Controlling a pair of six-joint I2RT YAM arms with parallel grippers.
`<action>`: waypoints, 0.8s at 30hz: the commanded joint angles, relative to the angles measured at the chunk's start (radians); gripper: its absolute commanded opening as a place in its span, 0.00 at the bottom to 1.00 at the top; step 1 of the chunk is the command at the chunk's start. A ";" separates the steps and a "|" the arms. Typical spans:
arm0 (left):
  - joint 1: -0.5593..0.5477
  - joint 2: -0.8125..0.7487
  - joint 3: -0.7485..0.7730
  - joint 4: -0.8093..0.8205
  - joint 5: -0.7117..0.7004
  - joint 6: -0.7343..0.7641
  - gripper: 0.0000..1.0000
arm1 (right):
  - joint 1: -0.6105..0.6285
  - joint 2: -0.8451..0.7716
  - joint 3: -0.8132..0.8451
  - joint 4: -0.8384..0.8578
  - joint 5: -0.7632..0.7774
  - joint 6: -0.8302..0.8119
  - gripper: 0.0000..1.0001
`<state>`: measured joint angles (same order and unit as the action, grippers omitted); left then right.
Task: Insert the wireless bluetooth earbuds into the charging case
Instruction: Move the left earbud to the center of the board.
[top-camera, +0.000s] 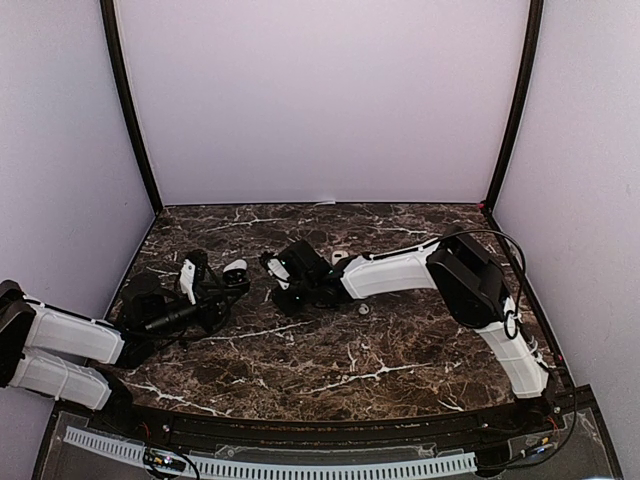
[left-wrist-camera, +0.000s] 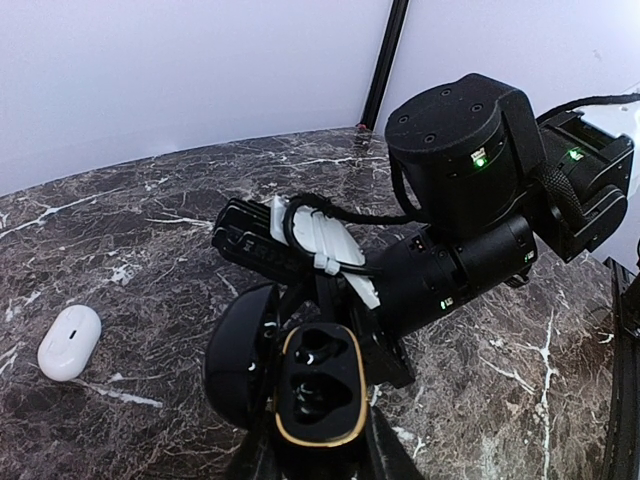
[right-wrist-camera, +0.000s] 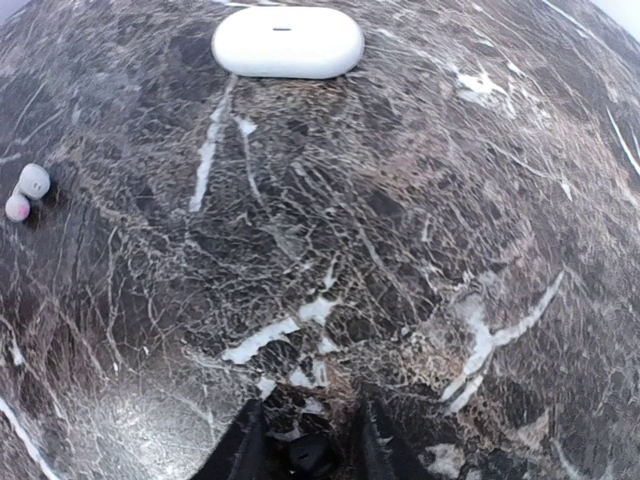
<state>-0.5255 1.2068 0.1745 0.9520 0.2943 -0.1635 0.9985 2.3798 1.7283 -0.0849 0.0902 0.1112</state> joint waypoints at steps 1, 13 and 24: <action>0.004 -0.016 -0.006 0.021 0.001 0.010 0.14 | -0.008 0.032 -0.031 -0.063 -0.016 -0.002 0.24; 0.004 -0.015 -0.004 0.018 0.005 0.009 0.14 | -0.007 -0.098 -0.208 -0.030 -0.032 0.007 0.11; 0.004 0.005 0.012 0.002 0.029 0.011 0.14 | 0.028 -0.339 -0.596 0.068 -0.115 0.103 0.08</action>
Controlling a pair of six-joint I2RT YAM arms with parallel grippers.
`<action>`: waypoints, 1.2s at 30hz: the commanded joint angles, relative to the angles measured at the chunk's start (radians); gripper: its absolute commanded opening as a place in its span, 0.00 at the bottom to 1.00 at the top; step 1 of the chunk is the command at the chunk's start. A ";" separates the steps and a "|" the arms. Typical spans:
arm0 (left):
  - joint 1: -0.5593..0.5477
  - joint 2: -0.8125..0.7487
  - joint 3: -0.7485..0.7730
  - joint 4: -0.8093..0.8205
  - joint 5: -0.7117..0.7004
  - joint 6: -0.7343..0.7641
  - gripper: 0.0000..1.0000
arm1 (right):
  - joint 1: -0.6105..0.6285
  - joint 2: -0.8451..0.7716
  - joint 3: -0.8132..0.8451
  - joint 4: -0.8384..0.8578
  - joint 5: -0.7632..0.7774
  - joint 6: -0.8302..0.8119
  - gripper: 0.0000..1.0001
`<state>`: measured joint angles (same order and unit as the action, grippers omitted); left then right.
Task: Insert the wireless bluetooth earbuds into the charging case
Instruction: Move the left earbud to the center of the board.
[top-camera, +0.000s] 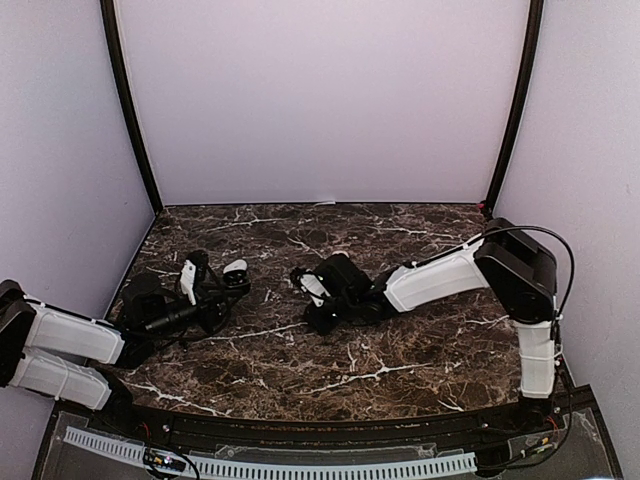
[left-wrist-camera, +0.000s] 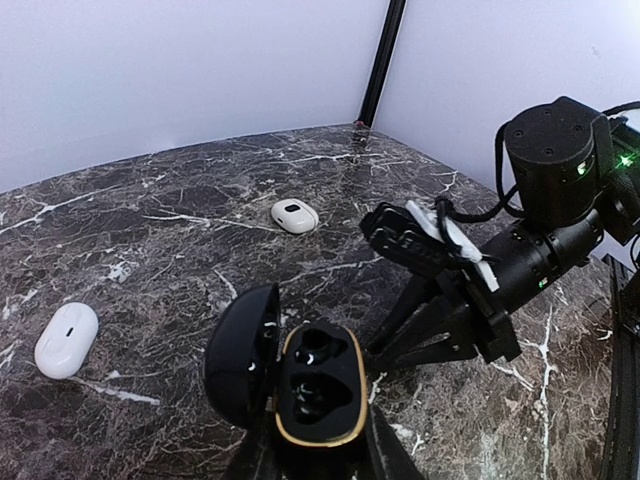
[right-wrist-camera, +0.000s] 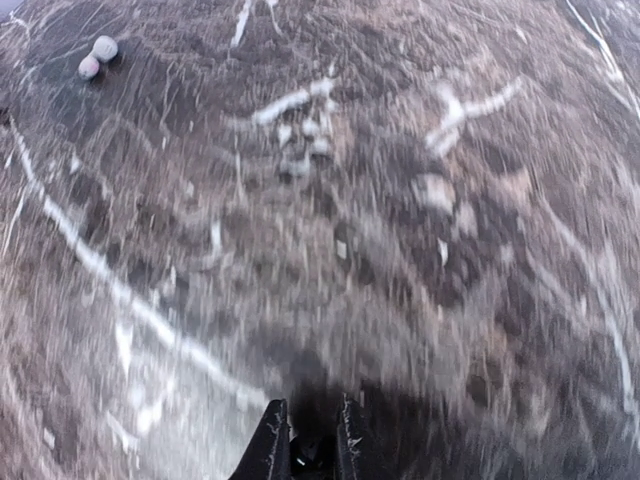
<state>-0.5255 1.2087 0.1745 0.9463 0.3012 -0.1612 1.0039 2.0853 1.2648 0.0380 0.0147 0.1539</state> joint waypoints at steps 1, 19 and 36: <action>0.004 0.004 0.013 0.009 0.025 0.008 0.14 | 0.034 -0.067 -0.170 -0.054 -0.040 0.076 0.08; 0.004 0.032 0.019 0.021 0.058 0.016 0.14 | 0.183 -0.308 -0.372 -0.142 0.027 0.153 0.35; 0.004 0.035 0.023 0.019 0.076 0.016 0.15 | 0.182 -0.479 -0.393 -0.281 0.074 0.220 0.54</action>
<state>-0.5255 1.2518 0.1772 0.9474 0.3592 -0.1543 1.1847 1.6428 0.8944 -0.1879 0.0673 0.3187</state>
